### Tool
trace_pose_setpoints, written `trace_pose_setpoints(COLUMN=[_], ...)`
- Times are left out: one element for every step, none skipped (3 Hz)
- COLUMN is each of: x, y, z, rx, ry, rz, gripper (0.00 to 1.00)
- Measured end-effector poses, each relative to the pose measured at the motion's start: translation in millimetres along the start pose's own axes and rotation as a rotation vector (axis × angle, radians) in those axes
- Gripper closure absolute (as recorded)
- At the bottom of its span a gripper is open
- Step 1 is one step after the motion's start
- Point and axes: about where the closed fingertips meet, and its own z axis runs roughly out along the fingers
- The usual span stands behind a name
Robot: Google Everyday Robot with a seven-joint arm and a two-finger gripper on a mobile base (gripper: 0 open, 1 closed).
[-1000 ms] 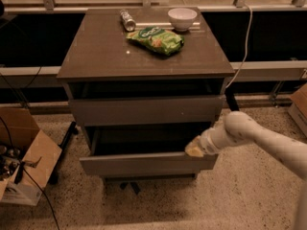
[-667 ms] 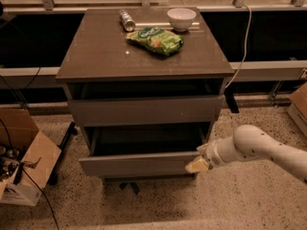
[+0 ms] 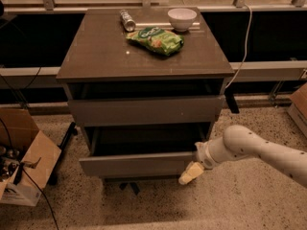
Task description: Open middle drawer
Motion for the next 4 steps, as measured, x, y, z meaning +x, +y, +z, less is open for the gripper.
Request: trace_pose_setpoints(x=[-21,-25,-11,-8], y=[-4,-16,-26,-22], z=[17,26,23,23], rx=[-0.061,-0.19,-0.261,-0.274], ry=[0.023,0.098,0.175,0.17], rz=[-0.122,-0.288,-0.344,-0.334], gripper=[0.0,0.0,0.0,0.0])
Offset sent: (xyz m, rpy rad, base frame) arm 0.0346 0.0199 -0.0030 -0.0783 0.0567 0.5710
